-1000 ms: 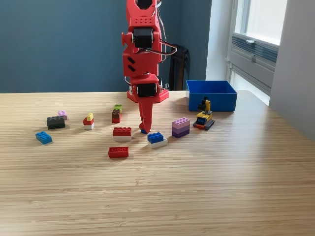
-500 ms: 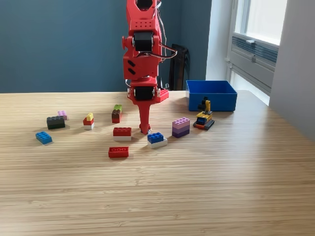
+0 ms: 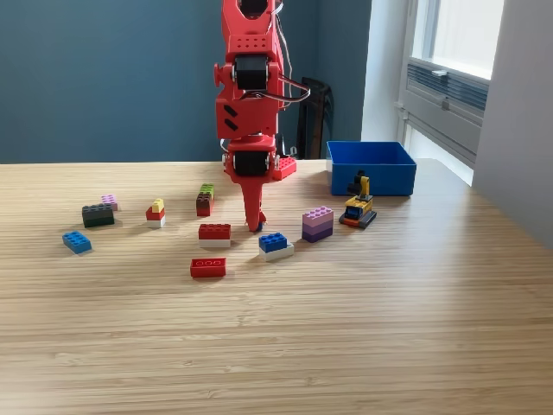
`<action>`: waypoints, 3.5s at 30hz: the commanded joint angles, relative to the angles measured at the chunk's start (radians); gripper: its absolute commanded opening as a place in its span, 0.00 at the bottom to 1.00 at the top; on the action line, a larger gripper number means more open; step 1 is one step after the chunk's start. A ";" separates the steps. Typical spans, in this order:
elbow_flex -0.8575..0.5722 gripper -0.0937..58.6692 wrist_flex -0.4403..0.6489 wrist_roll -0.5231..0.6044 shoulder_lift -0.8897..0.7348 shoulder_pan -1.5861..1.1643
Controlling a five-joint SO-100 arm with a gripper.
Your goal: Grasp a lego block and put it in the bin.
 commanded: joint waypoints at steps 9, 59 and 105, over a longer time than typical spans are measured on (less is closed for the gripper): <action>-0.272 0.00 0.206 -0.006 0.032 -0.012; -0.497 0.51 0.646 0.000 0.031 -1.328; -0.592 0.17 0.601 -0.060 0.031 -0.383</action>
